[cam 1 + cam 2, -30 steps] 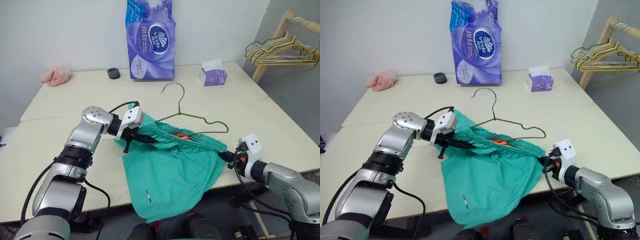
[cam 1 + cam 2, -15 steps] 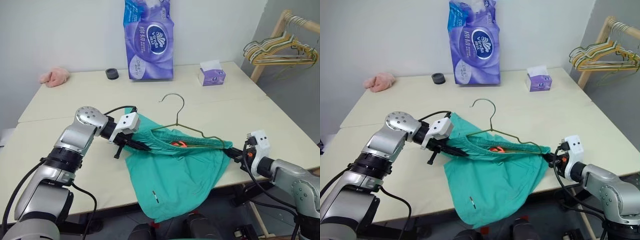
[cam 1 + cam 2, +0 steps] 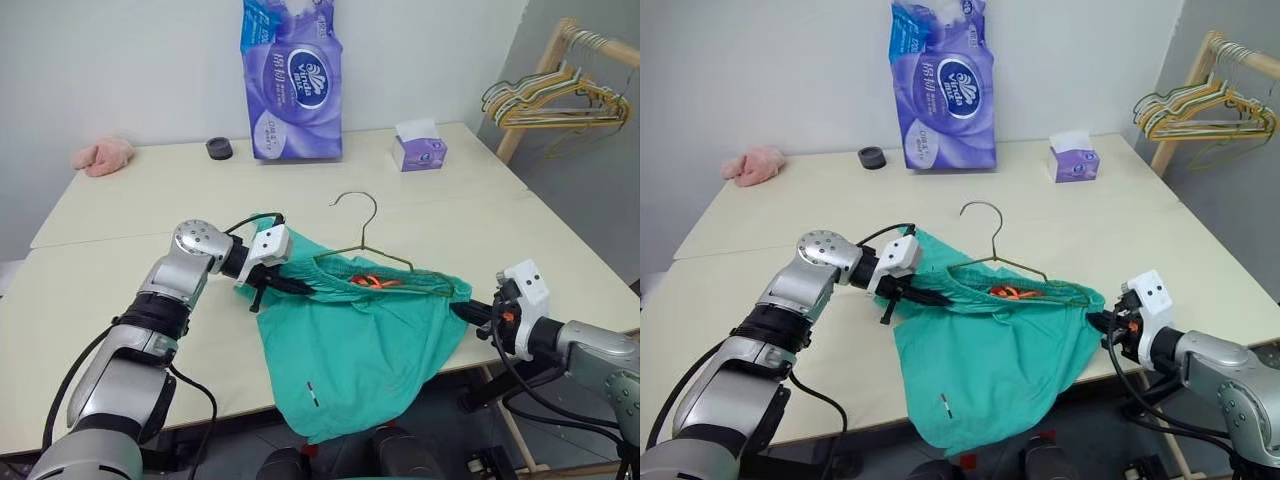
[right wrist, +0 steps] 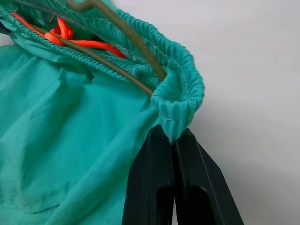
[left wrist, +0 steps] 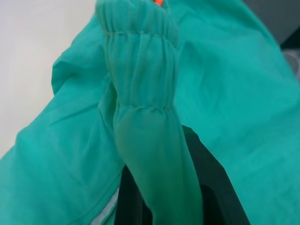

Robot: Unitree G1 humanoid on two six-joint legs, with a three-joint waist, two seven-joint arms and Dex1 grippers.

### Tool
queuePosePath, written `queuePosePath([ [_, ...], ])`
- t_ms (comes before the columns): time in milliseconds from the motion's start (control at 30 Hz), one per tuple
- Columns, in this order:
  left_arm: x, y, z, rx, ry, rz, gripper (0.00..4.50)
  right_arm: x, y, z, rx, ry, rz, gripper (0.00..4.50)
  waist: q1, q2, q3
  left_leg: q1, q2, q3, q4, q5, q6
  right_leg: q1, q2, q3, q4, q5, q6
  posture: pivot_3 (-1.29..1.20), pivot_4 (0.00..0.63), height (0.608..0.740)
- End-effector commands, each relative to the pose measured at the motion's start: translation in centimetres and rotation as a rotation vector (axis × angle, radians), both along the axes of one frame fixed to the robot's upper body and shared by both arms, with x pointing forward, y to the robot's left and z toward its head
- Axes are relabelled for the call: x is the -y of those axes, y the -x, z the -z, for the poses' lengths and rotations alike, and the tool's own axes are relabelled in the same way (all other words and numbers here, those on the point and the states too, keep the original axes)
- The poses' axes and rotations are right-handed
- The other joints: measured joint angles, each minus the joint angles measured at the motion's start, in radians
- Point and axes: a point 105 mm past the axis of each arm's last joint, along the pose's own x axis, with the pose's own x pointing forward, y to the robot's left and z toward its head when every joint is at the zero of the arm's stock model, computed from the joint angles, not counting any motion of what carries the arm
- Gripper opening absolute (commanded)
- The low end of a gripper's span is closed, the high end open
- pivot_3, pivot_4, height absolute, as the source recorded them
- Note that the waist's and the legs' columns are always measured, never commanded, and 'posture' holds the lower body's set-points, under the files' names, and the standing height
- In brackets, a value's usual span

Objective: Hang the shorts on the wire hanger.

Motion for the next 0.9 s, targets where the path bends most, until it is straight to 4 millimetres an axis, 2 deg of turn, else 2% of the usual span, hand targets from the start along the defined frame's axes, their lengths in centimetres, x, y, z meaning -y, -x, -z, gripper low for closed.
queuePosePath([
  [33, -0.2, 0.6, -3.2, -0.006, 0.067, 0.017, 0.0, -0.9, 0.7, 0.4, 0.0, 0.036, -0.071, 0.0, -0.001, 0.0, 0.0, 0.0, 0.0, 0.0, 0.0, 0.0, 0.0, 0.0, 0.0, 0.0, 0.0, 0.0, 0.0, -0.21, 0.053, 0.74],
  [167, -0.6, 1.6, -3.3, -0.075, 0.049, 0.031, 0.0, -0.3, 0.9, 1.3, 0.004, 0.127, -0.101, 0.0, 0.0, 0.0, 0.0, 0.0, 0.0, 0.0, 0.0, 0.0, 0.0, 0.0, 0.0, 0.0, 0.0, 0.0, 0.0, -0.21, 0.054, 0.74],
  [433, -0.6, 2.0, -3.1, -0.096, 0.039, 0.035, 0.0, 0.5, 1.0, 2.6, 0.013, 0.219, -0.145, 0.0, 0.003, 0.0, 0.0, 0.0, 0.0, 0.001, 0.0, 0.0, 0.0, 0.0, 0.0, 0.001, 0.0, -0.001, 0.001, -0.21, 0.056, 0.74],
  [567, -0.8, 2.3, -2.9, -0.108, 0.034, 0.034, 0.0, 1.1, 1.8, 3.2, 0.02, 0.301, -0.195, 0.0, 0.004, 0.0, 0.0, 0.001, 0.0, 0.001, 0.0, 0.0, 0.0, 0.0, 0.0, 0.001, 0.0, -0.001, 0.002, -0.21, 0.058, 0.74],
  [900, -1.7, 2.6, -2.4, -0.086, -0.012, 0.046, 0.0, 1.7, 2.4, 1.9, 0.008, 0.156, -0.167, 0.0, 0.007, 0.0, 0.0, 0.001, 0.0, 0.001, 0.0, 0.0, 0.0, 0.001, 0.0, 0.001, 0.0, -0.001, 0.001, -0.21, 0.062, 0.74],
])
